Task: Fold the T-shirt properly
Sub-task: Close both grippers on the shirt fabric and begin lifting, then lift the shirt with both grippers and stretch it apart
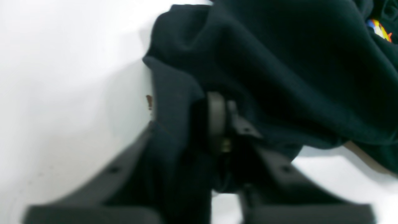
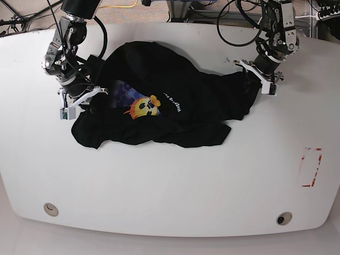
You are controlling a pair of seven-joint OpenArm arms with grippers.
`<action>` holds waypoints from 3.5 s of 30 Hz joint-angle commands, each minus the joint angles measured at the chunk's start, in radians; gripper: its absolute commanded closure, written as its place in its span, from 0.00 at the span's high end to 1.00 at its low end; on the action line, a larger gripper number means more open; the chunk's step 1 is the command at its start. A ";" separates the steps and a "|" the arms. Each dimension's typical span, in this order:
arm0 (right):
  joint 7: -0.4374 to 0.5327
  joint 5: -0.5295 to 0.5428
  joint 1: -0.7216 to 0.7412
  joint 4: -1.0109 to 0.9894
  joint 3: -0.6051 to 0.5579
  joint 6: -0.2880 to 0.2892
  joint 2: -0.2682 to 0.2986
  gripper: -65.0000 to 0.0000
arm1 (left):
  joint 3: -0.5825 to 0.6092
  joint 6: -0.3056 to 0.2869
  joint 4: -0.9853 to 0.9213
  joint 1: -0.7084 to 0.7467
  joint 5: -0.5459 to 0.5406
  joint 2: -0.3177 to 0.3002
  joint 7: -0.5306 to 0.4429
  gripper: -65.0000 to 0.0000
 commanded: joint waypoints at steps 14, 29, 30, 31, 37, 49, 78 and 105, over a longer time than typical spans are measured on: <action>0.004 0.013 0.011 0.097 -0.002 0.002 0.011 0.00 | -0.067 0.008 0.188 0.015 0.061 0.000 0.164 0.01; -0.106 0.008 0.018 0.288 -0.003 0.003 0.009 0.00 | -0.077 0.017 0.321 -0.009 0.066 -0.016 0.179 0.01; -0.111 0.008 0.020 0.299 -0.003 0.003 0.010 0.00 | -0.076 0.018 0.327 -0.012 0.067 -0.018 0.178 0.01; -0.117 0.009 0.022 0.322 -0.003 0.009 0.012 0.00 | -0.076 0.020 0.349 -0.016 0.071 -0.020 0.178 0.01; -0.139 0.009 0.036 0.387 -0.005 0.017 0.016 0.00 | -0.075 0.025 0.410 -0.033 0.075 -0.027 0.178 0.00; -0.186 0.018 0.093 0.463 -0.006 0.070 0.015 0.00 | -0.065 0.027 0.494 -0.072 0.068 -0.056 0.187 0.00; -0.212 0.019 0.444 0.356 -0.088 0.026 0.087 0.02 | -0.128 0.116 0.431 -0.500 0.060 -0.193 0.449 0.00; -0.326 0.024 0.980 0.206 -0.273 0.098 0.236 0.01 | -0.132 0.061 0.513 -0.929 0.078 -0.207 0.637 0.01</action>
